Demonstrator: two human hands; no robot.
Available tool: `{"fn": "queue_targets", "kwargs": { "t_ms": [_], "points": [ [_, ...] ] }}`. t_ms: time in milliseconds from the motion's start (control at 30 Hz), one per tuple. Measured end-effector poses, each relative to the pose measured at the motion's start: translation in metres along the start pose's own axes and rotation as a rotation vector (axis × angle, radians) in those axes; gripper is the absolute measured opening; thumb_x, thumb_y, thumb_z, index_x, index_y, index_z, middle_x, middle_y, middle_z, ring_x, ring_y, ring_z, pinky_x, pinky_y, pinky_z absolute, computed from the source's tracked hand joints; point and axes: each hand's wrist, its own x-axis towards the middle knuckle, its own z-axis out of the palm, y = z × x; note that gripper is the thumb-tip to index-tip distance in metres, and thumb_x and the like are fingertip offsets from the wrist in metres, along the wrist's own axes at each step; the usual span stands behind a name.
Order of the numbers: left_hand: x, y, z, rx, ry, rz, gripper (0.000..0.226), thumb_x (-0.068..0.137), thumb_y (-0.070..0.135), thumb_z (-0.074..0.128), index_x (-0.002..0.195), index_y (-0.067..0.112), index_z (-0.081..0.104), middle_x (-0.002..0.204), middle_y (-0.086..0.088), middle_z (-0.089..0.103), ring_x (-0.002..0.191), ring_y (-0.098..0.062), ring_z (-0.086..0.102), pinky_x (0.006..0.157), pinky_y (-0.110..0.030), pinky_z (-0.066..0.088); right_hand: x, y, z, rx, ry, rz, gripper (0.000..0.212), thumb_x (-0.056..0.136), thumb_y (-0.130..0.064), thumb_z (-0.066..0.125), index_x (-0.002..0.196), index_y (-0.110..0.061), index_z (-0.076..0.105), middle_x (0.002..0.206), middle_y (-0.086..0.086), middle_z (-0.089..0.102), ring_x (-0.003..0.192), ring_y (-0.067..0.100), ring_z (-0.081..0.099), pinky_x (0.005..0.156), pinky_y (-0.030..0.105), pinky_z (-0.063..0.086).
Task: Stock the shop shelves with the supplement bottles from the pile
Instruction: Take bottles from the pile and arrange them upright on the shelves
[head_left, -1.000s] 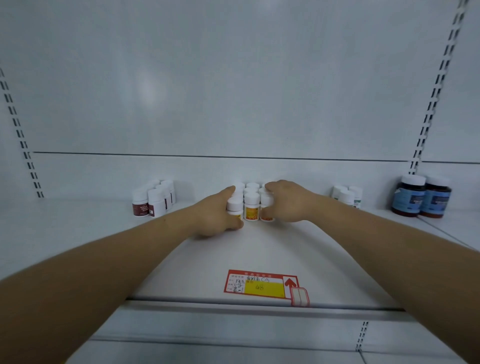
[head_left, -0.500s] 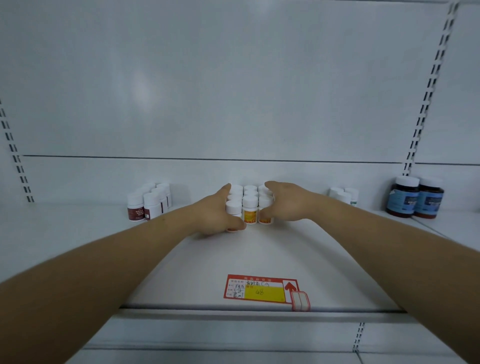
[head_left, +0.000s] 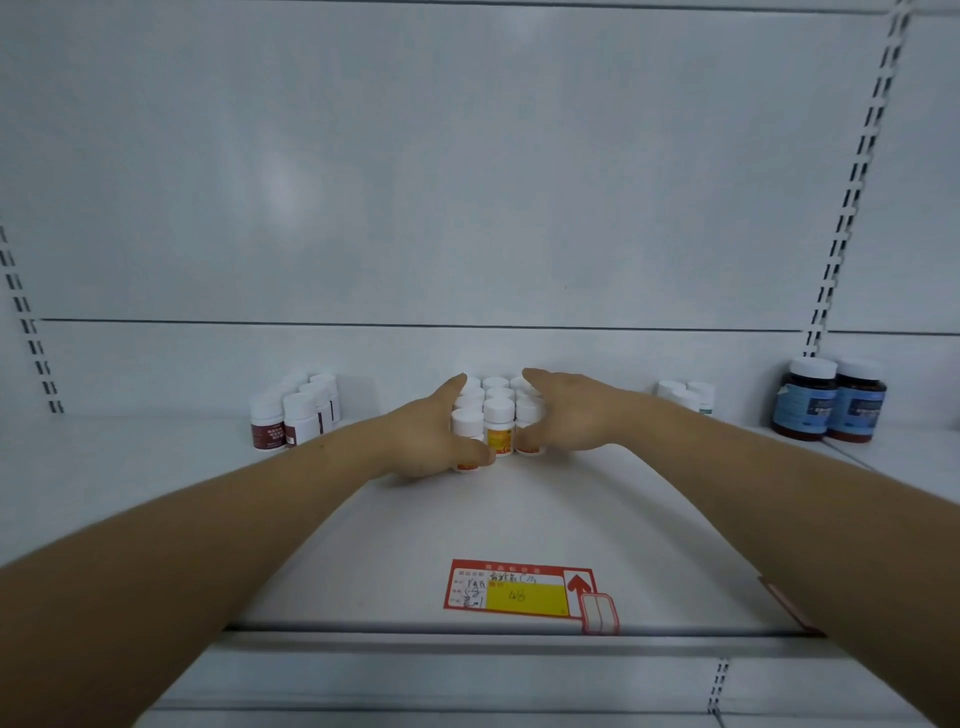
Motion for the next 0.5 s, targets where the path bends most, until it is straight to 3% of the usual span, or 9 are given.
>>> {"fn": "queue_targets", "kwargs": {
  "t_ms": [133,333,500],
  "points": [
    [-0.0028,-0.0062,0.0037,0.078,0.020,-0.003,0.088,0.089,0.039,0.060,0.151,0.030,0.000,0.152,0.002,0.030,0.129,-0.019,0.040,0.100,-0.024,0.031,-0.0027,0.0017,0.0015,-0.067,0.043,-0.036,0.050,0.088,-0.033,0.061,0.130,-0.010,0.047,0.126,0.010,0.052,0.116,0.028,0.050,0.096,0.037,0.042],
    [-0.0040,-0.0088,0.0033,0.064,0.060,0.024,0.085,0.088,0.034,0.063,0.152,0.026,0.007,0.150,0.001,0.036,0.127,-0.017,0.044,0.095,-0.020,0.031,-0.0021,-0.0008,0.0047,-0.122,0.046,-0.041,0.030,0.091,-0.028,0.055,0.113,-0.008,0.051,0.118,0.010,0.056,0.096,0.023,0.048,0.077,0.029,0.037],
    [-0.0045,-0.0105,0.0071,0.033,0.101,0.059,0.084,0.085,0.035,0.066,0.151,0.026,0.014,0.150,0.003,0.036,0.128,-0.015,0.043,0.096,-0.018,0.031,-0.0033,-0.0024,0.0049,-0.135,0.050,-0.043,0.036,0.092,-0.024,0.053,0.123,-0.007,0.049,0.123,0.010,0.055,0.109,0.027,0.051,0.083,0.029,0.038]
  ]
}}
